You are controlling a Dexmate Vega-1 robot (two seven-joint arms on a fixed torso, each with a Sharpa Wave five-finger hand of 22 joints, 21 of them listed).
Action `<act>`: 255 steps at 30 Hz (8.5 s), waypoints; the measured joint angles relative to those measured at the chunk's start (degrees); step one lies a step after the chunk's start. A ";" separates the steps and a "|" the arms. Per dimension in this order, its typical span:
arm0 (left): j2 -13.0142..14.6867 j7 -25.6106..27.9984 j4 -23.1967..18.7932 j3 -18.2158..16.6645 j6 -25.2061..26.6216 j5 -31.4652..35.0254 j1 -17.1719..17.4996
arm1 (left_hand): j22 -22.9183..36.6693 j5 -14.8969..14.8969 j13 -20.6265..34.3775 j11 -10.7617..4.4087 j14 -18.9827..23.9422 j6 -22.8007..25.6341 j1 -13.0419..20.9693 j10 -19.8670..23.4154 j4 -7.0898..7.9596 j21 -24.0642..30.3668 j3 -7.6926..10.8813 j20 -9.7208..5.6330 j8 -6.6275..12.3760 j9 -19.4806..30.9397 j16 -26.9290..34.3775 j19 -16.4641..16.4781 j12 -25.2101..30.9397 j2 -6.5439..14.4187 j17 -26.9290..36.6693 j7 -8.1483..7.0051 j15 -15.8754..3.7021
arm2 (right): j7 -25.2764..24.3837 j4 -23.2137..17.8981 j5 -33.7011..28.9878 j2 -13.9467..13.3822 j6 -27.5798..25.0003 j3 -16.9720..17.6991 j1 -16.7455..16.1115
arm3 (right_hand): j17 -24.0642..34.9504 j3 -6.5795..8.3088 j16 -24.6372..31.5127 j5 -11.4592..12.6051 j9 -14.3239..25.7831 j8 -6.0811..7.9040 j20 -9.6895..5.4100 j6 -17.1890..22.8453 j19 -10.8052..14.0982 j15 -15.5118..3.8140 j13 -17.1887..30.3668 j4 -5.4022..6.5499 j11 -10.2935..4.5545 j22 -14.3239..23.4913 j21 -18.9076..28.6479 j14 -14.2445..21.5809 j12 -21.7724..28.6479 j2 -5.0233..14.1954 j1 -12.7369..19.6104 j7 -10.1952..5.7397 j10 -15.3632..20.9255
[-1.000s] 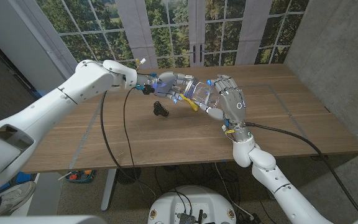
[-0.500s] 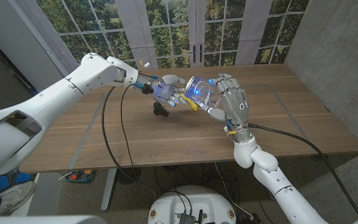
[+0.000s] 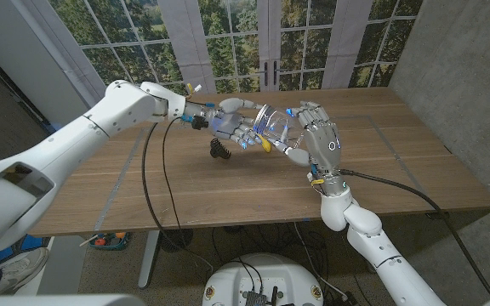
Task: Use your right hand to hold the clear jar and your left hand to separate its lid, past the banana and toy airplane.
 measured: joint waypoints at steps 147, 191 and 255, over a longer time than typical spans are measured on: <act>1.53 22.87 -14.92 -3.30 -4.60 2.21 6.95 | 0.00 0.16 -4.05 -1.82 22.71 28.18 22.44 23.78 2.97 11.80 -3.01 -12.30 18.32 1.68 8.30 18.60 16.67 13.72 -0.54 2.21 -1.32 | -0.33 -4.52 -3.14 6.20 15.46 10.11 -5.60 | 1.55 3.32 -2.03 -1.37 -0.52 0.01 1.00 0.00 -2.27 0.00 2.93 -3.31 0.22 -0.25 2.44 0.00 -1.74 0.09 -0.09 0.00 0.21; -0.20 22.62 -12.19 -8.18 -13.34 -10.13 15.04 | -0.53 -0.02 -0.12 0.89 -3.33 5.98 0.76 -2.79 0.39 -6.21 4.32 1.05 0.85 2.50 -1.69 6.42 -0.39 0.62 -0.27 1.71 0.78 | -0.09 -5.61 0.06 8.88 18.38 13.14 -7.23 | 1.81 3.32 -1.98 -0.77 -0.52 0.00 0.92 -0.01 -2.34 0.00 2.93 -3.31 0.22 -0.27 3.56 0.00 -2.32 0.07 -0.07 0.00 0.21; -11.18 44.69 -2.42 -10.69 -58.43 26.56 27.24 | -0.51 -0.48 -4.60 -11.36 -56.59 -21.94 -1.18 -46.12 -7.02 -14.03 3.73 0.16 -0.87 -9.90 -2.12 -60.66 -0.67 2.75 -0.69 -18.62 2.74 | 7.76 -9.27 42.55 -12.66 -1.94 -6.67 -2.39 | 1.13 3.32 -1.98 -0.83 -0.52 0.00 0.92 0.00 -1.10 0.00 2.93 -3.31 0.22 -0.42 4.88 0.00 -2.39 0.06 -0.06 0.00 0.21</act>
